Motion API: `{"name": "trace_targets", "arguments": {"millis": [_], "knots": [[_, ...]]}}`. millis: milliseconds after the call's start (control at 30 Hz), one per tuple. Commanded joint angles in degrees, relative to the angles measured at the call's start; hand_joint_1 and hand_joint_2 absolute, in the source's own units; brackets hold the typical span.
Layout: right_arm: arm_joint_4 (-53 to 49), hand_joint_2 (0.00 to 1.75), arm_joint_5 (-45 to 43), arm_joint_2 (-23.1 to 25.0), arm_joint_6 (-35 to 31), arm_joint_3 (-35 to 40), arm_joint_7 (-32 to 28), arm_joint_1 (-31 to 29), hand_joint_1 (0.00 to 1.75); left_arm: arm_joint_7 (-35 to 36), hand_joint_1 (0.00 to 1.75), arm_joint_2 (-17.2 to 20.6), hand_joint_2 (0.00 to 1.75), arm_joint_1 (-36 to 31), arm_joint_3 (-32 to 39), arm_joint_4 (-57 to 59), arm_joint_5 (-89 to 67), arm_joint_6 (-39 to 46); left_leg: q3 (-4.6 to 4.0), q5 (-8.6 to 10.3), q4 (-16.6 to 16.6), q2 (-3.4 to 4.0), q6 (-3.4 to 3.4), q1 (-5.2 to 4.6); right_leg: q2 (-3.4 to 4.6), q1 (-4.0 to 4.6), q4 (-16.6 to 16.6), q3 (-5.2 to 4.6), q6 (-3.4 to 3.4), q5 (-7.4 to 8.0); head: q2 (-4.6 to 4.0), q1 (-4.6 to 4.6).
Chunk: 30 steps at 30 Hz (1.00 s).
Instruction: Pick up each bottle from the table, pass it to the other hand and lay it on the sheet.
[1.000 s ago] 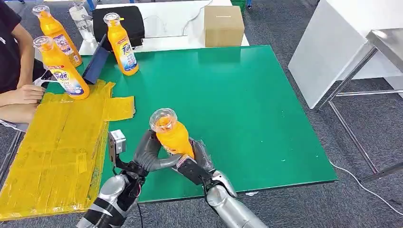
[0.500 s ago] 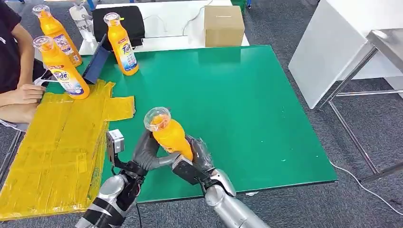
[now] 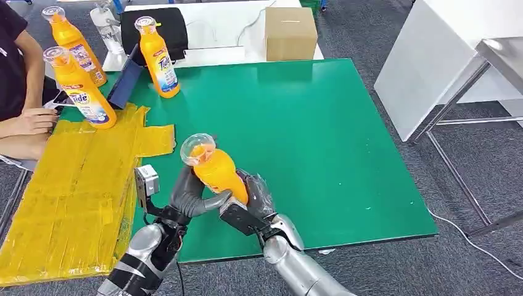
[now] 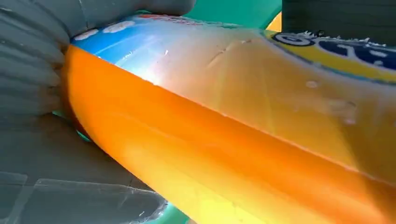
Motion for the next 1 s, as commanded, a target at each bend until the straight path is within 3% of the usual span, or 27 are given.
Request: {"name": "trace_targets", "arguments": {"millis": [33,833,867,900,1000], "knots": [[6.49,1.75,3.73,2.41,-1.42,7.43,1.44,-2.56,1.75,0.55,0.00,-2.46,1.75,-3.32,-8.21,2.41,-0.73,0.00,0.20,-0.12,0.04,-0.14,-0.04,0.02,-0.22,0.04,0.04,0.25,-0.07,-0.16,0.00,0.00],[6.92,1.75,6.95,2.46,-3.41,9.85,2.50,-2.08,1.75,0.74,0.00,-2.73,1.75,-3.21,-7.42,3.41,0.27,-0.23,0.23,-0.14,0.05,-0.16,-0.04,0.03,-0.25,0.06,0.03,0.30,-0.07,-0.18,0.00,0.00],[6.91,1.75,6.97,2.42,-3.41,9.91,2.56,-2.01,1.75,0.72,1.20,-2.75,1.75,-3.14,-7.27,3.45,0.35,-0.19,0.14,-0.07,0.00,-0.12,-0.03,0.01,-0.18,0.03,0.00,0.18,-0.05,-0.10,0.00,-0.02],[6.86,1.75,6.94,2.36,-3.37,9.99,2.64,-1.89,1.75,0.69,1.75,-2.79,1.75,-2.94,-7.02,3.40,0.44,-0.07,0.32,-0.17,0.04,-0.18,-0.04,0.01,-0.28,0.04,0.04,0.37,-0.08,-0.22,0.00,0.02],[6.78,1.75,6.84,2.30,-3.11,10.08,2.64,-1.79,1.75,0.59,1.75,-2.83,1.75,-2.63,-6.64,3.24,0.77,-0.02,0.24,-0.11,0.00,-0.14,-0.03,0.00,-0.22,0.03,0.01,0.28,-0.06,-0.16,0.00,0.00]]}}
